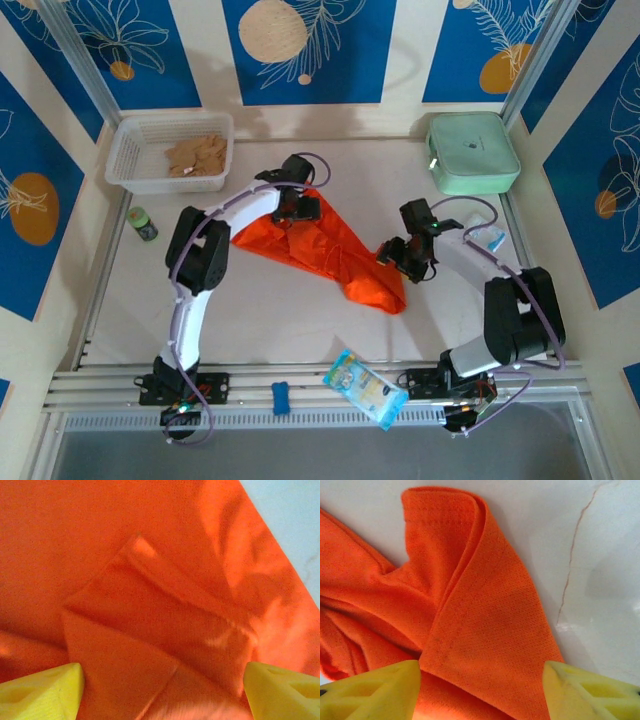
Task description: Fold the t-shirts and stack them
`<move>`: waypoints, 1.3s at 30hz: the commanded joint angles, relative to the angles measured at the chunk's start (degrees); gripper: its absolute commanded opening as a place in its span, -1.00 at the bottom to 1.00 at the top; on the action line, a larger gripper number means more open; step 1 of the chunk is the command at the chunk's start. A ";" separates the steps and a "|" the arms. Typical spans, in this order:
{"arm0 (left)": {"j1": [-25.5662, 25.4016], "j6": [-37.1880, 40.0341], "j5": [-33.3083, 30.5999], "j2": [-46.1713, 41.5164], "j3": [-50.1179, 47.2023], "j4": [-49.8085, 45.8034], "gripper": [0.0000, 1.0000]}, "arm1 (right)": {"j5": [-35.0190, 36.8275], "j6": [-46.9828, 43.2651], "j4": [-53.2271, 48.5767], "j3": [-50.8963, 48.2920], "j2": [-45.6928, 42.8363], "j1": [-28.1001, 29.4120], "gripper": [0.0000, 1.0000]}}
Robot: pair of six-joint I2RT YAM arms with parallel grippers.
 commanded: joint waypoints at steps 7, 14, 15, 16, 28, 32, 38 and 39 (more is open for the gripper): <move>2.15 0.02 -2.84 3.65 4.31 -2.30 0.63 | 5.86 3.18 -0.68 2.43 6.28 6.88 0.32; 2.95 1.02 -0.41 5.06 4.25 -0.43 0.46 | 8.52 3.09 -2.43 5.49 8.83 9.12 0.30; 2.95 1.06 0.40 5.48 4.25 0.17 0.36 | 8.89 3.08 -2.80 5.74 9.08 9.44 0.29; 2.97 1.02 1.17 5.65 4.25 0.61 0.23 | 9.20 3.11 -3.00 5.98 9.25 9.63 0.25; 2.95 -0.57 3.52 -0.96 -0.02 5.97 -1.00 | 12.98 1.27 -6.26 8.14 8.62 9.27 -0.97; 2.86 0.35 3.25 -7.20 -1.44 5.53 -1.00 | 14.12 -0.01 -7.08 8.44 6.71 7.81 -1.00; 2.10 2.43 2.59 -17.92 -3.14 2.10 -1.00 | 13.55 -4.64 -5.83 9.66 3.96 2.39 -1.00; 1.78 2.96 2.46 -19.80 -3.13 0.86 -1.00 | 12.79 -6.59 -4.25 10.13 3.66 1.10 -1.00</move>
